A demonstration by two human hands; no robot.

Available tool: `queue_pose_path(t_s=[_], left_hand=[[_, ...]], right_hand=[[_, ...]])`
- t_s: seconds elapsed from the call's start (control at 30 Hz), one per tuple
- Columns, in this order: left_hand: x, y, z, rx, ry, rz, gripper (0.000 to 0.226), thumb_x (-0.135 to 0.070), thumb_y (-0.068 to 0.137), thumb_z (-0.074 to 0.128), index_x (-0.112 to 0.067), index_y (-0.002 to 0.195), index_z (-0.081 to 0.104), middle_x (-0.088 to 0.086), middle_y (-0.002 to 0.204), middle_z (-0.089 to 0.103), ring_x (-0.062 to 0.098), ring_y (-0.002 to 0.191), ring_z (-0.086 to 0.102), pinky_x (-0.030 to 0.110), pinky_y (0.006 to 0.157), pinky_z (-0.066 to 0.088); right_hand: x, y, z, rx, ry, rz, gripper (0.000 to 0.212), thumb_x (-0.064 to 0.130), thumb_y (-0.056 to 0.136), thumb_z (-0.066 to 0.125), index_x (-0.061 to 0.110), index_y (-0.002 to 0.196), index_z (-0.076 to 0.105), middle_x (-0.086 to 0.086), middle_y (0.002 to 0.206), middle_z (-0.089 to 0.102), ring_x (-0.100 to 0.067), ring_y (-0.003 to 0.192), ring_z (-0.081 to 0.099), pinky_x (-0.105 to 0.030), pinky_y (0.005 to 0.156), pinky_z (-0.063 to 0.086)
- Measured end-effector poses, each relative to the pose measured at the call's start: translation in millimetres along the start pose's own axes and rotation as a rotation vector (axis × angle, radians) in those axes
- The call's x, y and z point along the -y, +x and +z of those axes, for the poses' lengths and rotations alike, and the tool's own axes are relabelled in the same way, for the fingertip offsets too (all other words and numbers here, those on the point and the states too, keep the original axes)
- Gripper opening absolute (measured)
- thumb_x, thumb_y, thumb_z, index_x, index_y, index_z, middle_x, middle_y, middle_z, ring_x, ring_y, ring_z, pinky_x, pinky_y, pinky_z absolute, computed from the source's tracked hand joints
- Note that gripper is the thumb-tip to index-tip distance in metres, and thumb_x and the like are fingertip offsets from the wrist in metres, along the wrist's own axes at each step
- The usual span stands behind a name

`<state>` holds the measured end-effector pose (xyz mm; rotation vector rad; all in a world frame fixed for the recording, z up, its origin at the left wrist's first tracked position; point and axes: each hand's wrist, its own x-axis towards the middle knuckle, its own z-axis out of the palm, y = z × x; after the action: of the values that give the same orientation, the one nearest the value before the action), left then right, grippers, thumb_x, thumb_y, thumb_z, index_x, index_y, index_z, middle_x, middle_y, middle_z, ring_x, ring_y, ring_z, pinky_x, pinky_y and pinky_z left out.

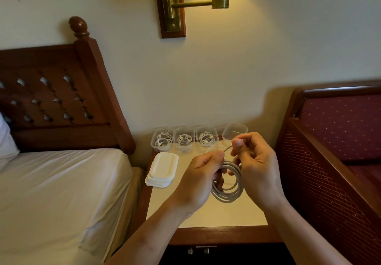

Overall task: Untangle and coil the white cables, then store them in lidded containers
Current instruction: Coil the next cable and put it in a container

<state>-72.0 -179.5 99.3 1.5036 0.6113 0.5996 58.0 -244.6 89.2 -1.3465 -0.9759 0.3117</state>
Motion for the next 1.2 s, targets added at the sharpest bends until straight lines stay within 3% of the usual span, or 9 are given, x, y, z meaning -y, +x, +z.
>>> queue_pose_path(t_s=[0.13,0.27,0.37,0.5,0.67,0.83,0.93,1.03,1.2], left_hand=[[-5.1,1.1,-4.3,-0.016,-0.06,0.071,0.038,-0.029,0.11,0.044,-0.005,0.087,0.061,0.003,0.066,0.04,0.014,0.064,0.039,0.029,0.061,0.041],[-5.5,3.1,-9.4,-0.06,-0.076,0.12,0.045,-0.025,0.11,0.043,0.018,0.109,0.056,0.014,0.072,0.042,0.01,0.059,0.034,0.026,0.058,0.035],[-4.7,3.8,-6.7,-0.088,-0.041,0.122,0.043,-0.025,0.111,0.043,0.017,0.105,0.054,0.005,0.064,0.037,0.011,0.058,0.033,0.028,0.058,0.034],[-3.1,7.0,-5.5,-0.153,0.057,0.128,0.041,-0.026,0.111,0.042,0.01,0.101,0.058,-0.003,0.06,0.043,0.01,0.057,0.039,0.027,0.056,0.036],[5.1,8.4,-5.5,-0.193,0.242,0.138,0.038,-0.035,0.111,0.04,-0.008,0.093,0.06,-0.002,0.067,0.053,0.015,0.067,0.051,0.038,0.068,0.045],[12.5,11.5,-3.0,-0.206,0.336,0.115,0.038,-0.038,0.111,0.038,-0.012,0.094,0.059,0.009,0.078,0.058,0.012,0.07,0.053,0.027,0.064,0.044],[16.7,11.4,-2.6,-0.152,0.312,0.151,0.032,-0.042,0.11,0.04,-0.019,0.102,0.059,0.016,0.088,0.061,0.029,0.08,0.059,0.044,0.07,0.051],[16.5,10.9,-5.8,-0.121,0.292,0.176,0.021,-0.047,0.106,0.042,-0.037,0.116,0.058,0.006,0.093,0.067,0.026,0.086,0.066,0.048,0.072,0.053],[9.5,11.6,-9.4,-0.072,0.302,0.175,0.033,-0.033,0.111,0.043,-0.013,0.098,0.065,0.017,0.085,0.062,0.021,0.075,0.055,0.037,0.066,0.044]], right_hand=[[-9.9,11.3,-5.5,0.03,0.095,0.007,0.016,0.013,0.105,0.056,0.017,0.093,0.066,0.003,0.074,0.065,-0.016,0.062,0.057,-0.03,0.053,0.049],[-30.0,12.6,-12.8,0.198,-0.03,-0.122,0.024,0.002,0.095,0.069,0.026,0.094,0.074,0.002,0.092,0.069,-0.026,0.086,0.067,-0.042,0.072,0.056],[-28.5,13.6,-15.8,0.313,-0.065,-0.142,0.032,-0.009,0.089,0.072,0.02,0.097,0.08,0.002,0.092,0.075,-0.024,0.088,0.069,-0.042,0.076,0.057],[-18.1,16.5,-22.5,0.49,0.145,0.053,0.026,-0.008,0.093,0.065,0.011,0.099,0.082,-0.01,0.095,0.079,-0.028,0.091,0.075,-0.03,0.081,0.059],[-4.6,20.1,-33.8,0.697,0.385,0.408,0.041,0.012,0.083,0.051,-0.007,0.112,0.073,-0.031,0.115,0.069,-0.036,0.101,0.067,-0.044,0.09,0.054],[-2.0,8.6,-26.4,0.634,-0.05,0.221,0.02,0.01,0.09,0.074,0.019,0.107,0.076,-0.002,0.101,0.076,-0.02,0.101,0.071,-0.042,0.096,0.056],[-4.0,6.5,-23.9,0.542,-0.164,0.166,0.028,0.0,0.09,0.069,0.025,0.102,0.076,0.005,0.094,0.076,-0.012,0.093,0.07,-0.035,0.087,0.056],[2.4,7.0,-28.6,0.586,-0.188,0.114,0.026,0.003,0.092,0.068,0.028,0.096,0.075,0.008,0.088,0.075,-0.011,0.086,0.069,-0.025,0.077,0.052],[6.9,9.2,-33.5,0.633,-0.244,0.066,0.016,0.011,0.094,0.071,0.024,0.101,0.077,0.007,0.09,0.076,-0.014,0.086,0.071,-0.027,0.076,0.056]])
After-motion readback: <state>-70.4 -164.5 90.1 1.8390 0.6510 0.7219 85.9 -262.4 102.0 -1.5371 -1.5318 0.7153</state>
